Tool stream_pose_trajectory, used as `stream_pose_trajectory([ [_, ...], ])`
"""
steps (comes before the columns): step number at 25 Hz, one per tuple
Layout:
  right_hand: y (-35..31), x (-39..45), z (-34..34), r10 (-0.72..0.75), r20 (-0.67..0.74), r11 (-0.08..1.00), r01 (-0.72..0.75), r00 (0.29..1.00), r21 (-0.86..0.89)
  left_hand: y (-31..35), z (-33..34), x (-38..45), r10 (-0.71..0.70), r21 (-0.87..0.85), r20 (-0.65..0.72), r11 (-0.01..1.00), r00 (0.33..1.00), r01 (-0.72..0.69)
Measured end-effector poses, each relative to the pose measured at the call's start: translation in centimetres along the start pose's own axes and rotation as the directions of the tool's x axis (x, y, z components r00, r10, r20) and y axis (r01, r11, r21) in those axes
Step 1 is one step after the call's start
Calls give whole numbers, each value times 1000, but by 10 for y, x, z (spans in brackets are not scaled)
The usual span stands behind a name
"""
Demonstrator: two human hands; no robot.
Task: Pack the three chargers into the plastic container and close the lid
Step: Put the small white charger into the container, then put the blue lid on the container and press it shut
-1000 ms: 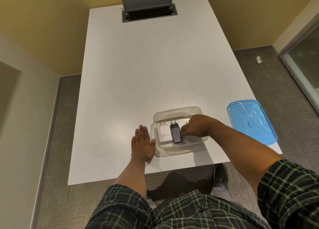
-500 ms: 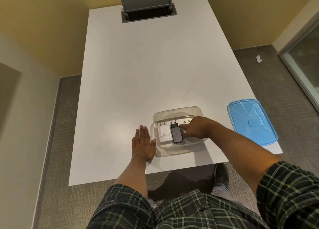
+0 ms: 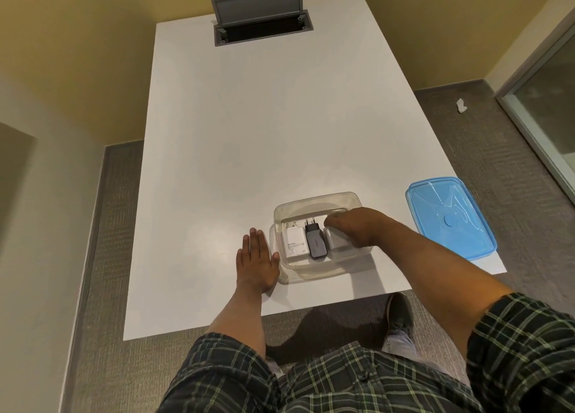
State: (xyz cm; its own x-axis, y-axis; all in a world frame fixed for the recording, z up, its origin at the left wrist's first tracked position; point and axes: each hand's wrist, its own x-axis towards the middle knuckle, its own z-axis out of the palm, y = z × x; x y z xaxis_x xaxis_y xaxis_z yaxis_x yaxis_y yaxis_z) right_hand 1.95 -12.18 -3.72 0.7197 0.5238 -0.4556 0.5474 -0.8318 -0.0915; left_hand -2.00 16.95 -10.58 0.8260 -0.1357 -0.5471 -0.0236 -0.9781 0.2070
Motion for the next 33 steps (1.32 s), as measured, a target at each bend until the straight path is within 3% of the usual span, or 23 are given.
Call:
stream_pose_trajectory([
  [4,-2,-2,0,57,-57,998,-60,997,-36,1,-1,0,5,18,-6,1000,1000,-5],
  [9,-9,-11,-4,27,-292,994,-56,956,-92,-3,-6,-8,61,15,-133,998,989,-60],
  [12,-10,-21,-12,40,-508,998,-64,860,-29,1,-26,-10,53,-44,-331,996,942,-72],
  [14,-8,-28,-18,137,-622,990,-96,771,99,12,-48,-5,15,-106,-463,992,886,-73],
  [17,-3,-39,-22,326,-682,944,-188,654,271,37,-82,7,-6,-124,-574,989,819,-79],
  [20,8,-55,-18,498,-663,867,-302,559,397,73,-108,16,85,-53,-630,987,772,-152],
  [25,30,-87,4,721,-551,693,-445,420,567,148,-122,24,380,151,-633,915,674,-375],
  [29,46,-111,26,836,-410,549,-549,366,630,204,-112,25,608,292,-454,792,651,-536],
  [33,60,-135,54,926,-245,375,-613,289,696,253,-92,24,745,405,-220,658,630,-635],
])
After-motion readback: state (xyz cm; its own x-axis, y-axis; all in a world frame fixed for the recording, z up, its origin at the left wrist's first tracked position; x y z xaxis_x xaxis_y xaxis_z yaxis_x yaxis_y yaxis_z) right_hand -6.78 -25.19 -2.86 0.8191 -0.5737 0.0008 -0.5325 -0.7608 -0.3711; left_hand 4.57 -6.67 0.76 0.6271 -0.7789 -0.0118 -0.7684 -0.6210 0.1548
